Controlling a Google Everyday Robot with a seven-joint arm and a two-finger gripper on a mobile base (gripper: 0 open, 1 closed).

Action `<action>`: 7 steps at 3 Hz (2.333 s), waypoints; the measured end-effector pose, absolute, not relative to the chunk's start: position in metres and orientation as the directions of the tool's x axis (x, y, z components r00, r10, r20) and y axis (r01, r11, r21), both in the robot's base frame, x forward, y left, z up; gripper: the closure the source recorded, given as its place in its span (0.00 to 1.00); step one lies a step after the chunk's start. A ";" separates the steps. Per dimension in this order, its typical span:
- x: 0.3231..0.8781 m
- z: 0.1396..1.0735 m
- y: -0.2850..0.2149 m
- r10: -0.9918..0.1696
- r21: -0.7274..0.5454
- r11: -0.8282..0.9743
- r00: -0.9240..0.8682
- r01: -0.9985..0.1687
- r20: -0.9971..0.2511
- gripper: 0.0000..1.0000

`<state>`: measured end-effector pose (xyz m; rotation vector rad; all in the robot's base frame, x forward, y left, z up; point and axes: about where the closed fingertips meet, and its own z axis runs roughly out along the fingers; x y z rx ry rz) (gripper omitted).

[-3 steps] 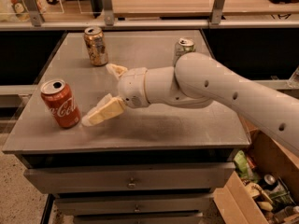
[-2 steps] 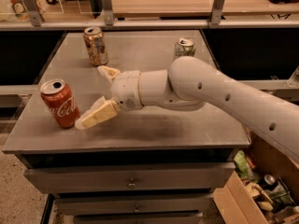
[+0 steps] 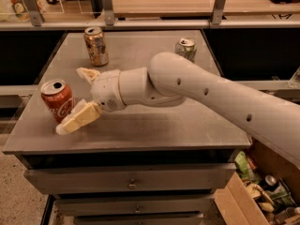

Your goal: Knock coke can over

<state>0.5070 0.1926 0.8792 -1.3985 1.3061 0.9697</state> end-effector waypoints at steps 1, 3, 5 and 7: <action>0.505 0.879 0.212 -0.246 -0.113 -0.007 0.112 -0.994 -0.963 0.00; 0.507 0.872 0.228 -0.275 -0.060 -0.043 0.069 -0.997 -0.959 0.41; 0.539 0.878 0.188 -0.392 -0.077 0.051 0.051 -0.996 -0.918 0.87; 0.582 0.892 0.100 -0.711 -0.206 0.098 0.077 -0.974 -0.699 1.00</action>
Offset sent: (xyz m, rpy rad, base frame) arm -0.0001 0.0439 -0.0121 -0.0607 0.0764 0.0815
